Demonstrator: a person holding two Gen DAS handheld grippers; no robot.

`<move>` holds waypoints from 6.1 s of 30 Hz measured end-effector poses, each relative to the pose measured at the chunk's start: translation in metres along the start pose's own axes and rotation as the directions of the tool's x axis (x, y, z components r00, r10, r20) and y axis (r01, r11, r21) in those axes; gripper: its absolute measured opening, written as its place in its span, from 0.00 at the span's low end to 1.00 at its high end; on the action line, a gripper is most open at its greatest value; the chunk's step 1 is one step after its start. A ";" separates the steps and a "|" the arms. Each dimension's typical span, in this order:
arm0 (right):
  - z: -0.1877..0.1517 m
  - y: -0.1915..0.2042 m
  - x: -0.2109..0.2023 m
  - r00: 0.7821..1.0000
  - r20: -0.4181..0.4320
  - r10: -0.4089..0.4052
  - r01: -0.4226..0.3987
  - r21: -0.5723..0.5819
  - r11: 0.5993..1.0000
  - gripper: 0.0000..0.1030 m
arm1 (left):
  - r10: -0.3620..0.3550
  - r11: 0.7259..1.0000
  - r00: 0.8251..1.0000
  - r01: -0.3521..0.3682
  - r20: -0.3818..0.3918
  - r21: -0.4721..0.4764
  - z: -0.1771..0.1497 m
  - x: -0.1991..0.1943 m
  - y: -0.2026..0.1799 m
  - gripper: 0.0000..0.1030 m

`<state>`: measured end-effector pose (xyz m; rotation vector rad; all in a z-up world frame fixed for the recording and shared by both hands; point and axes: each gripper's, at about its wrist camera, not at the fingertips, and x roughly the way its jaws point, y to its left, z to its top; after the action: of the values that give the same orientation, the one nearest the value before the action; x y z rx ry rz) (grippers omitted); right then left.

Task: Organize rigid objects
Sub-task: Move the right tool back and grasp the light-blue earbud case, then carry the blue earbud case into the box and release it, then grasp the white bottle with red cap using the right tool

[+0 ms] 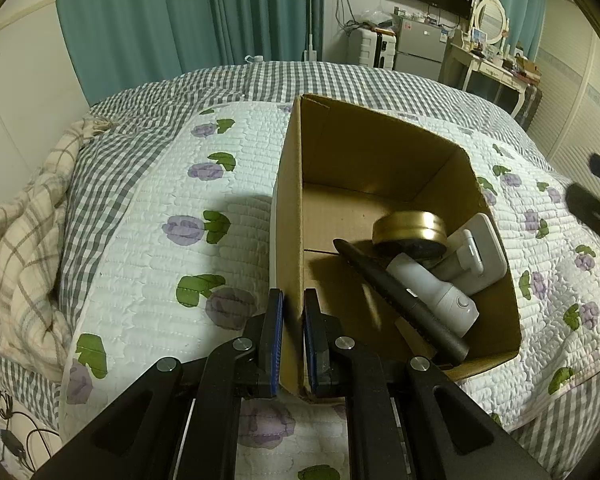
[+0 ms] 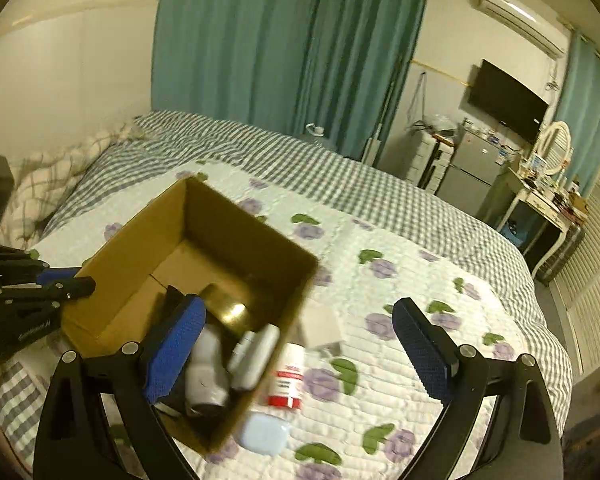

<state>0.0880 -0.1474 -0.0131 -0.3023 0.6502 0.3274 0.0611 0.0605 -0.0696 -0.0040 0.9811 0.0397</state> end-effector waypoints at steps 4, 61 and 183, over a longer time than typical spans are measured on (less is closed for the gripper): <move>-0.018 -0.029 -0.013 0.998 -0.007 -0.061 0.061 0.033 0.998 0.92 | 0.004 1.000 1.000 -0.004 0.000 0.000 -0.001 0.001 -0.001 0.09; -0.147 0.013 0.076 0.945 -0.296 0.140 -0.098 0.153 0.983 0.50 | 0.017 1.000 1.000 -0.017 0.000 0.004 -0.005 -0.001 -0.004 0.09; -0.114 -0.024 0.149 0.871 -0.370 0.323 -0.286 0.153 0.946 0.35 | 0.056 0.998 0.998 -0.056 -0.004 0.014 -0.005 0.002 -0.003 0.09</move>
<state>0.1472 -0.1814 -0.1890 -0.1728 1.1128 0.5454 0.0578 0.0580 -0.0741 0.0364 0.9856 0.0841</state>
